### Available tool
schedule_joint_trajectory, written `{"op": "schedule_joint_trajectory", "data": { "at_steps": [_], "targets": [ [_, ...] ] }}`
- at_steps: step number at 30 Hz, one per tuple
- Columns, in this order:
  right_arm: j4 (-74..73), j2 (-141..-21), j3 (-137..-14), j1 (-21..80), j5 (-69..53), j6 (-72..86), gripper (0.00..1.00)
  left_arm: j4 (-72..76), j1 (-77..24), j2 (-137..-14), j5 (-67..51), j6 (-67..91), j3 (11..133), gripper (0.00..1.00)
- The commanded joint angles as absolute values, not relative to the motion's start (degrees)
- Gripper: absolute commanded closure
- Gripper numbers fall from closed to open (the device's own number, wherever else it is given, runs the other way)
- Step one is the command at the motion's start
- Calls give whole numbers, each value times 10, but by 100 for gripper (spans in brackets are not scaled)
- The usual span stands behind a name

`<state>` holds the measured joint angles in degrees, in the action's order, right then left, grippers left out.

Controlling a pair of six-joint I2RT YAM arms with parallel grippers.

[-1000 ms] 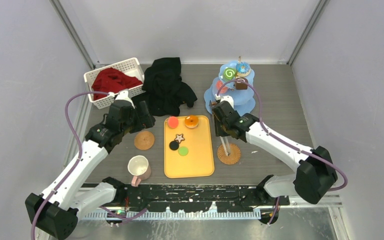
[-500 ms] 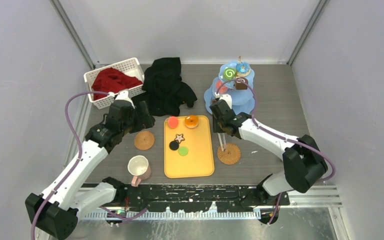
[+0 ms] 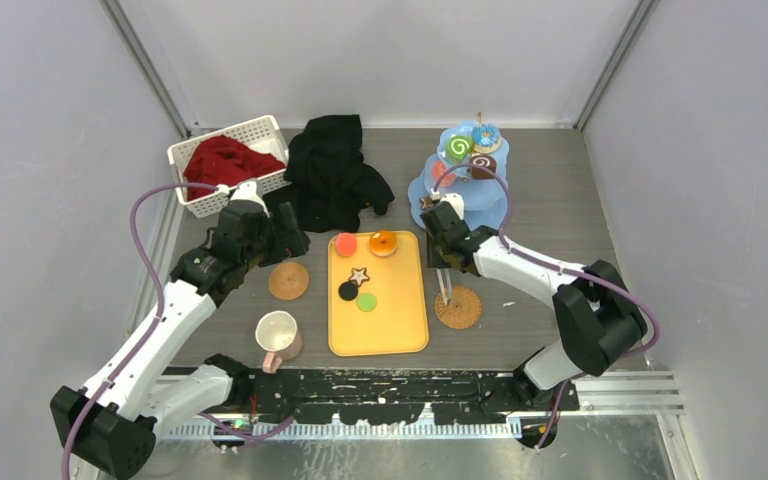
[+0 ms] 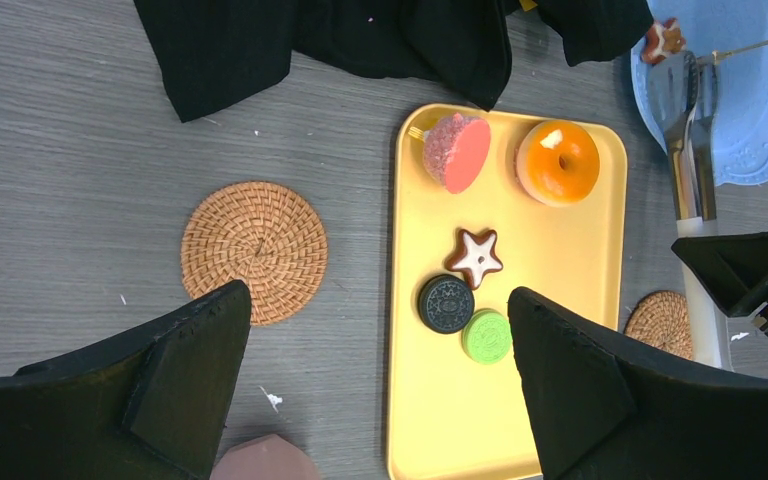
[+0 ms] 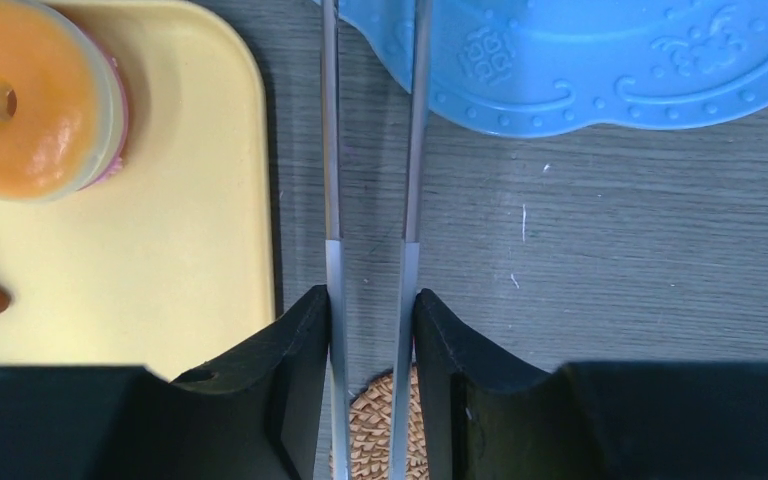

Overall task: Serve the afternoon tea
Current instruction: Place the desert on the desert table.

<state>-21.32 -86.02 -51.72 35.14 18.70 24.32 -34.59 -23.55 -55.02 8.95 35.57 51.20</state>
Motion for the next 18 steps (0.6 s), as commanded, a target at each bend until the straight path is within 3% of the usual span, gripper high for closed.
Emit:
{"op": "schedule_joint_trajectory", "data": {
  "at_steps": [1, 4, 18],
  "targets": [
    [-202, -840, -519, 350, 164, 253, 72, -337, -233, -551, 98, 354, 529, 1],
    [-208, -833, -513, 349, 161, 253, 68, -337, -233, -555, 98, 353, 529, 1],
    [-294, -755, -510, 345, 101, 250, 69, -341, -233, -535, 107, 353, 523, 1]
  ]
}}
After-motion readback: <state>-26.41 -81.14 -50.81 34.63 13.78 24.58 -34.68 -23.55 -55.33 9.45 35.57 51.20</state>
